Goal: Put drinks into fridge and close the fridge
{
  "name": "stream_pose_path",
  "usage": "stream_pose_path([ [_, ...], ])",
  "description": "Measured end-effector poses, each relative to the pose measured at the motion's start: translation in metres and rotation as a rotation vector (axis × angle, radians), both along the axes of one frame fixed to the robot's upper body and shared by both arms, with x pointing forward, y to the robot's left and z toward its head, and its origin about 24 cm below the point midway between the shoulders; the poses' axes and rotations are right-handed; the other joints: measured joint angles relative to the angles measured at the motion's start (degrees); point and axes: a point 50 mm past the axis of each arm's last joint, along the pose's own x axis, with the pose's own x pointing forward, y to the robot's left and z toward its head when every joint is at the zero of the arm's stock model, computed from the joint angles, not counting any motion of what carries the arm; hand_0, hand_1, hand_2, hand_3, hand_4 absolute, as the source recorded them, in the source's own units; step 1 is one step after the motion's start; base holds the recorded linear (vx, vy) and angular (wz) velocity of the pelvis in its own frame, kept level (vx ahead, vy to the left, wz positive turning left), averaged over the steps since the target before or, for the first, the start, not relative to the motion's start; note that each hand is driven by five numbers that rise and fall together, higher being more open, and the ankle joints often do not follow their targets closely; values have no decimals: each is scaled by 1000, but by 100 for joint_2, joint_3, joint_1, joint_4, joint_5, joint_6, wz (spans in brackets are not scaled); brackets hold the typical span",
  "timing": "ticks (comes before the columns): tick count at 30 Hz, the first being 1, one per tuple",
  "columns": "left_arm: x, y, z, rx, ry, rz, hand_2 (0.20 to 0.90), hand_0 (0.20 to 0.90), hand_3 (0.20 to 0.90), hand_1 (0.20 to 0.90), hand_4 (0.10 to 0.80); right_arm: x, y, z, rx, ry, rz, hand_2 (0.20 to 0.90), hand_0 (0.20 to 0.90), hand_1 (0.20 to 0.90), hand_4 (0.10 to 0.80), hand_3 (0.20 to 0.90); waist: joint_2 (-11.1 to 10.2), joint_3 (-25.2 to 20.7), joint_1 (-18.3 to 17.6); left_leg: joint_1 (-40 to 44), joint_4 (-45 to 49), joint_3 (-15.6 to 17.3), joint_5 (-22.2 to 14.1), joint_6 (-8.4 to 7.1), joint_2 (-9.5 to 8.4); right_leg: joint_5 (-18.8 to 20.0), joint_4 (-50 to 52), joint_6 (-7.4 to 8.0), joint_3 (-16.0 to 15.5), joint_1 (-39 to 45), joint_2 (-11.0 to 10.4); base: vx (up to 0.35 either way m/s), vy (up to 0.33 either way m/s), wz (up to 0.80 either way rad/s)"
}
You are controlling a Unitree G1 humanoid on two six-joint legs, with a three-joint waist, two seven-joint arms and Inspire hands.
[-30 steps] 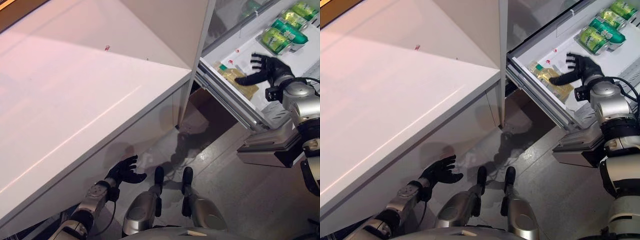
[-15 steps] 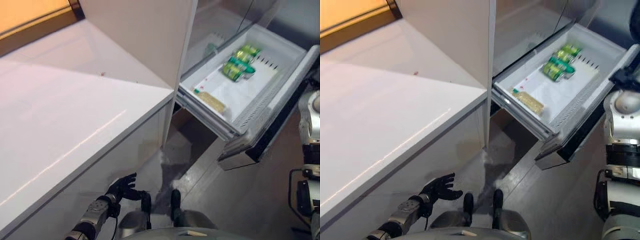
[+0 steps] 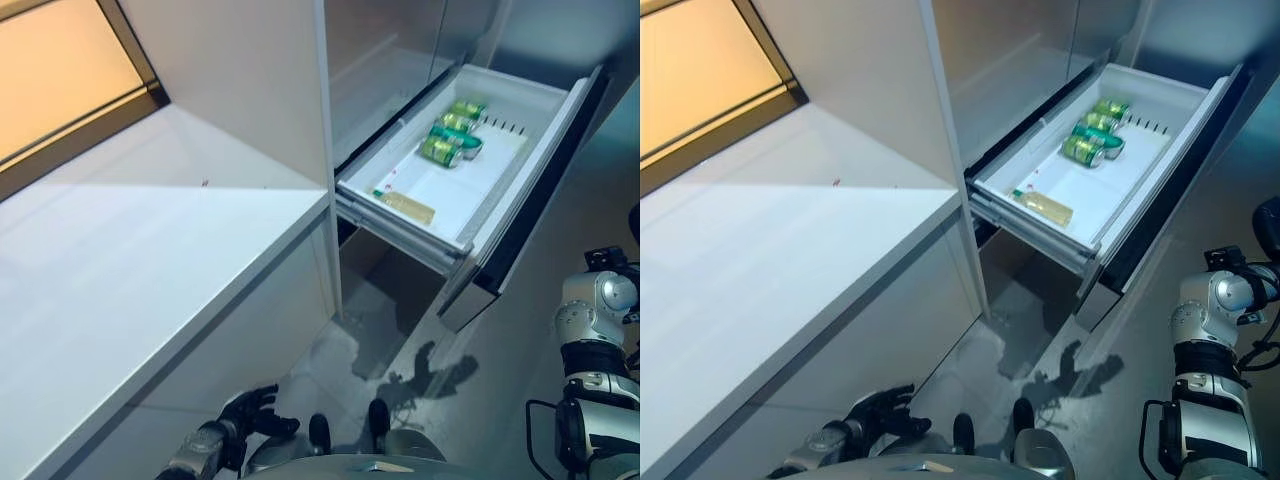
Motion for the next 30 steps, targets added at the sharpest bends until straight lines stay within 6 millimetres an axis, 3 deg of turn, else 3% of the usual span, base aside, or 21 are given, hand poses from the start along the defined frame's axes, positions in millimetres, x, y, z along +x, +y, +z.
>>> stream_pose_path([
  [5, 54, -7, 30, 7, -164, 25, 900, 900, 900, 900, 800, 27, 22, 26, -6, -171, 182, 900, 900, 900, 800, 900, -224, 1005, 136, -1168, 839, -61, -118, 102, 43, -59, 751, 41, -157, -1057, -60, -180, 26, -5],
  [6, 61, -9, 35, -5, -194, 33, 900, 900, 900, 900, 800, 28, 22, 28, 3, -198, 192, 900, 900, 900, 800, 900, -242, 1105, 173, -1400, 1046, -44, -137, 132, 37, -275, 1472, -40, -186, -1377, -114, -76, 61, 14],
  [7, 64, -10, 38, -11, -214, 42, 900, 900, 900, 900, 800, 28, 20, 32, 19, -228, 189, 900, 900, 900, 800, 900, -265, 1119, 174, -1655, 1260, -42, -188, 160, -11, -803, 2048, -41, -205, -1643, -185, -59, 54, 15],
  [15, 73, -12, 46, -44, -282, 94, 900, 900, 900, 900, 800, 39, 33, 51, -62, -309, 338, 900, 900, 900, 800, 900, -247, 1224, 99, -2421, 1915, -80, -338, 212, -95, -840, 2489, 7, -129, -2370, -247, -39, 59, -6],
  [22, 80, -11, 52, -53, -319, 112, 900, 900, 900, 900, 800, 49, 54, 52, -212, -218, 469, 900, 900, 900, 800, 900, -207, 1254, 84, -2751, 2229, -53, -409, 226, -90, -880, 2783, 36, -118, -2688, -263, 0, 2, -1],
  [30, 78, -10, 51, -67, -320, 131, 900, 900, 900, 900, 800, 54, 96, 96, -556, -245, 691, 900, 900, 900, 800, 900, -206, 1254, 26, -2789, 2268, -154, -386, 190, -126, -881, 2906, 37, -153, -2757, -269, 46, -5, -3],
])
